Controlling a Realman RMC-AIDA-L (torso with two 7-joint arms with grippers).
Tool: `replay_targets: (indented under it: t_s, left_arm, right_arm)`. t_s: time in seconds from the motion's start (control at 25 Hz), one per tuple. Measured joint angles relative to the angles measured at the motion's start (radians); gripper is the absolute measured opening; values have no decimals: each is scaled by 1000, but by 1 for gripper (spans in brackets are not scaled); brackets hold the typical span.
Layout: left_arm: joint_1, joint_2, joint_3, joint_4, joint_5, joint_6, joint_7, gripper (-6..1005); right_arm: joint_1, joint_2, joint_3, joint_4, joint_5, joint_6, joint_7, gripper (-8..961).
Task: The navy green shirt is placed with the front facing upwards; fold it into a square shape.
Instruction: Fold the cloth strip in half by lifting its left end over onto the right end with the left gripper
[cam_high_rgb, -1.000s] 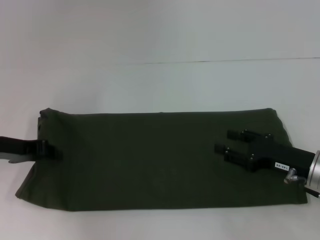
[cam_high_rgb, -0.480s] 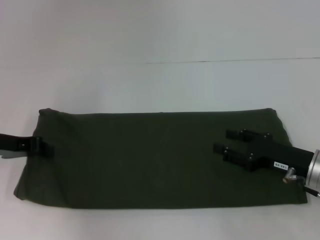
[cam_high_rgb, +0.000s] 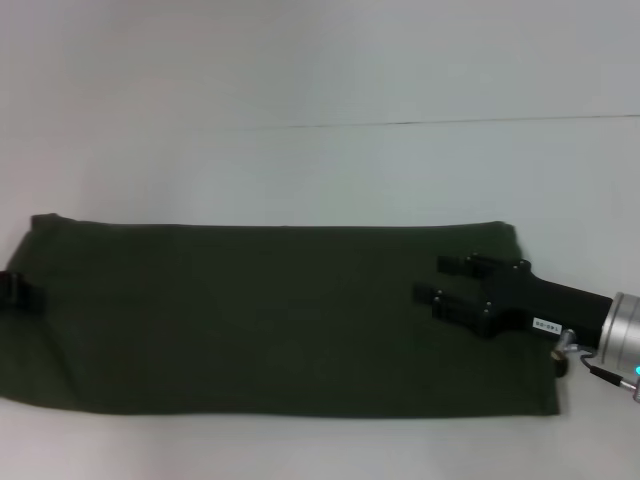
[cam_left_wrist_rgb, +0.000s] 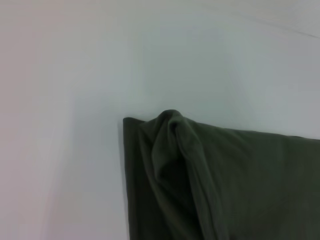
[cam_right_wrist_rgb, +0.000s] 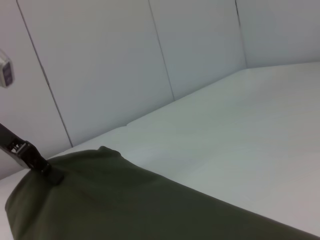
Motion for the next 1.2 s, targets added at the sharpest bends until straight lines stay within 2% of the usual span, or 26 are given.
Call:
replay_targets:
  t_s: [0.24, 0.44, 0.48, 0.68, 0.8, 1.0, 1.2]
  left_arm:
    - [4, 4, -14, 33, 19, 5, 0, 27]
    - [-1, 0, -15, 61, -44, 68, 0, 27]
    - [-4, -8, -12, 81, -143, 119, 0, 27]
    - [-14, -30, 0, 92, -372, 200, -1, 27]
    - [-26, -55, 24, 89, -437, 210, -6, 27]
    - [-40, -112, 65, 83, -484, 196, -3, 27]
    - [-37, -117, 180, 33, -564, 148, -9, 28]
  right_arm:
    - [23, 2, -33, 23, -1, 25, -3, 645]
    - [46, 4, -64, 43, 3, 43, -5, 645]
    - [51, 4, -65, 49, 3, 45, -7, 645]
    - [76, 4, -75, 90, 3, 61, -38, 645]
    - [93, 4, -77, 126, 1, 87, -60, 644]
    - [125, 6, -78, 204, 0, 177, -112, 644]
    - [146, 9, -79, 259, 3, 230, -149, 644]
